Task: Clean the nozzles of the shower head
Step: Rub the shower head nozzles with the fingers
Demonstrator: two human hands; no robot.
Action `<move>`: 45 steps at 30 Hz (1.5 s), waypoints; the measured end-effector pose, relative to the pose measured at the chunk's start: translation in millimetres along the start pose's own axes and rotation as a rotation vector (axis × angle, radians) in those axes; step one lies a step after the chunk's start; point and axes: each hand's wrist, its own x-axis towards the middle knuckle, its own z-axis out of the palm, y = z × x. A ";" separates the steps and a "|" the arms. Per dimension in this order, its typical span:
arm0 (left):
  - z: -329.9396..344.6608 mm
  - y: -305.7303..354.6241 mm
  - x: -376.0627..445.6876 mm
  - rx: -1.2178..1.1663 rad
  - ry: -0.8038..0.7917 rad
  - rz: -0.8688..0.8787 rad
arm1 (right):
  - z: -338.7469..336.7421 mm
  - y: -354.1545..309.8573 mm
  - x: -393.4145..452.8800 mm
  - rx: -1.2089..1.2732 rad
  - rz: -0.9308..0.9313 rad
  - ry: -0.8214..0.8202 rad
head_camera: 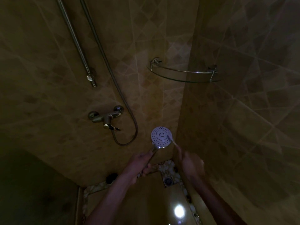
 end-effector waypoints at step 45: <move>-5.7 -26.9 -3.8 0.031 0.080 -0.016 | 33.3 -2.3 -7.8 0.242 -0.053 -0.197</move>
